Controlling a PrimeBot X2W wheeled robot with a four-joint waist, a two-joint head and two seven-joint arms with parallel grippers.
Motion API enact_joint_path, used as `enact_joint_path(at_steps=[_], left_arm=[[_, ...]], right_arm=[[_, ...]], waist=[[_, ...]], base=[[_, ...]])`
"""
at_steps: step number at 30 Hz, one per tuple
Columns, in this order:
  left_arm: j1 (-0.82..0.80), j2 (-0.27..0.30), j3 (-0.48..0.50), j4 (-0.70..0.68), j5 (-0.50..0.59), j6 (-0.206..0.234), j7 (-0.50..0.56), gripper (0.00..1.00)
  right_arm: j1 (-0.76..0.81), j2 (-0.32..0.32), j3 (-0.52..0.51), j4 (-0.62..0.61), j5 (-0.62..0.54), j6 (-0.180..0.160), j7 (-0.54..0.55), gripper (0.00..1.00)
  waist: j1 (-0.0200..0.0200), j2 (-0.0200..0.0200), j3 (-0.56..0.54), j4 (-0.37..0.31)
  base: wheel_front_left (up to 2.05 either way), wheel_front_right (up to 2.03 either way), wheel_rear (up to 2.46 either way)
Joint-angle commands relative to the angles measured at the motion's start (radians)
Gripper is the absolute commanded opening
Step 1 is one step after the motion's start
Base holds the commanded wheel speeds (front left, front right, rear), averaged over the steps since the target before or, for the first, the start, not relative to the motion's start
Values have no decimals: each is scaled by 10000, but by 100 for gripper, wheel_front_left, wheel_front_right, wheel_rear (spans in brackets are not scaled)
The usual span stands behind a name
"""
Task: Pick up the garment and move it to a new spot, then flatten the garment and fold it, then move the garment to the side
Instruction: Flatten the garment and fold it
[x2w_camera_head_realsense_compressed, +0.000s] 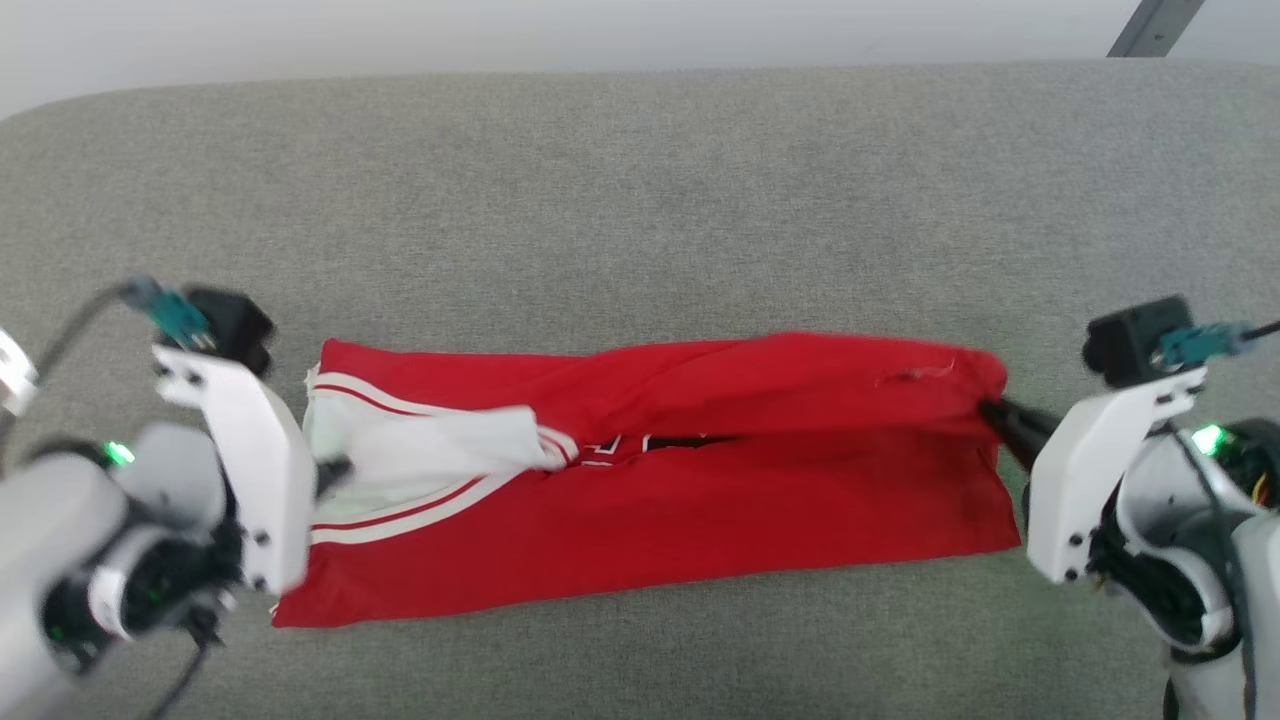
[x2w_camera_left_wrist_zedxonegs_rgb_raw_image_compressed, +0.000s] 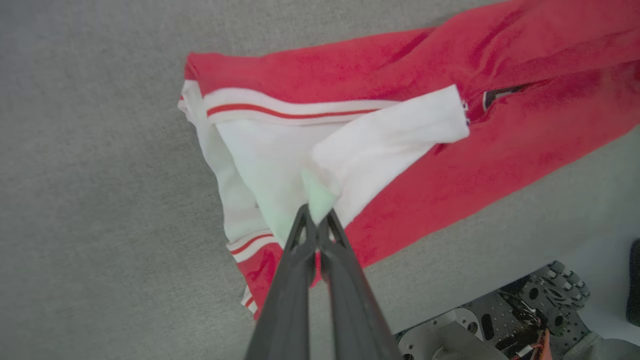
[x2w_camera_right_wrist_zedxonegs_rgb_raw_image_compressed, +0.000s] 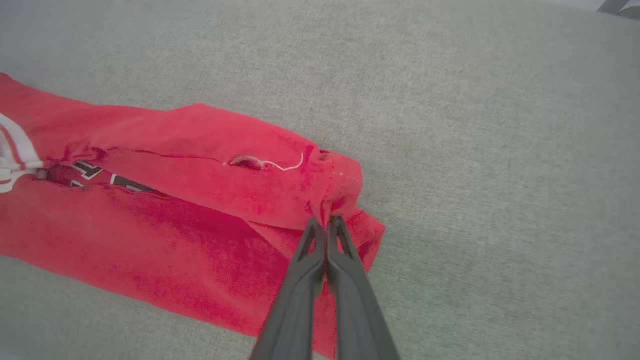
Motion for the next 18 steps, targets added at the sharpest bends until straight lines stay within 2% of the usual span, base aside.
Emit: enact_joint_path(at_steps=[1, 4, 5, 6, 7, 9, 10, 11, 12, 18], left_arm=[[288, -65, -49, -4, -186, 42, -130, 0], [729, -370, -124, 393, -453, -32, -362, 0], [854, -464, -159, 581, -543, -61, -399, 0], [922, -566, -195, 787, -552, -149, -448, 0], [956, -669, -170, 965, -580, -201, -547, 2], [1082, -854, -123, 1344, -685, -359, -704, 29], [1108, -884, -128, 1484, -641, -439, -800, 48], [1110, -902, -89, 1640, -615, -503, -908, 77], [1119, -919, -47, 1732, -611, -580, -1031, 100], [1269, -780, 288, 1841, -414, -914, -2064, 100]], right_arm=[[144, 34, -5, 86, -28, -4, 25, 0], [220, 182, 74, 349, -14, -3, -67, 0], [174, 186, 99, 497, -48, -4, -99, 19], [131, 203, 148, 624, -34, -4, -139, 49], [58, 205, 197, 757, -53, -4, -138, 100], [-39, 268, 301, 941, 27, -4, -117, 100], [-65, 274, 310, 1001, 43, -4, -115, 100], [-69, 265, 313, 1036, 54, -4, -108, 100], [-65, 274, 298, 1051, 83, -4, -78, 100], [63, 238, 2, 690, 235, -4, 253, 100]], waist=[[0, 0, 1, 24], [0, 0, 12, 58], [0, 0, 16, 63], [0, 0, 15, 64], [0, 0, 14, 64], [0, 0, 13, 88], [0, 0, 9, 95], [0, 0, 5, 102], [0, 0, -1, 111], [0, 0, -40, 205]], base=[[0, 0, 0], [0, 0, 0], [0, 0, 0], [0, 0, 0], [0, 0, 0], [0, 0, 0], [0, 0, 0], [0, 0, 0], [0, 0, 0], [0, 0, 0]])
